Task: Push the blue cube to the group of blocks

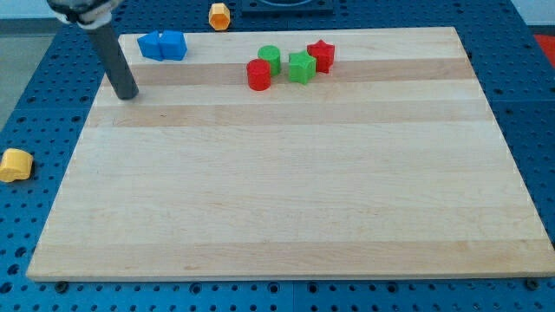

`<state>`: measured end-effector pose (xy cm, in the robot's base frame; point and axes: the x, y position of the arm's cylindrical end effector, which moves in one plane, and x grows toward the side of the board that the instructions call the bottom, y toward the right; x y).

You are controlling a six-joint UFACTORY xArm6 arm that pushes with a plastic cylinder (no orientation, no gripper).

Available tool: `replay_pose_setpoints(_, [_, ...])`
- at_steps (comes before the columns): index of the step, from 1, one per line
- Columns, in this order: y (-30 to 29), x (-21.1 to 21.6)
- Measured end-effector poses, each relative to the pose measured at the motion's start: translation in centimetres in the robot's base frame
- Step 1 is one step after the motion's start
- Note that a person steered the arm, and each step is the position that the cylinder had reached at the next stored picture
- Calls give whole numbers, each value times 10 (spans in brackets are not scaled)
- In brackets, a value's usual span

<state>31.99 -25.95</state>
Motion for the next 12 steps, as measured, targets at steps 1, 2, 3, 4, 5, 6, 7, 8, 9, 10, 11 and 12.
replay_pose_setpoints(1, [-14,-49])
replay_pose_setpoints(2, [-16,-69])
replay_pose_setpoints(3, [-3,-72])
replay_pose_setpoints(4, [-22,-89])
replay_pose_setpoints(5, [-39,-98])
replay_pose_setpoints(6, [8,-98])
replay_pose_setpoints(7, [39,-96])
replay_pose_setpoints(8, [50,-96])
replay_pose_setpoints(9, [61,-96])
replay_pose_setpoints(10, [92,-96])
replay_pose_setpoints(11, [137,-103])
replay_pose_setpoints(12, [162,-99])
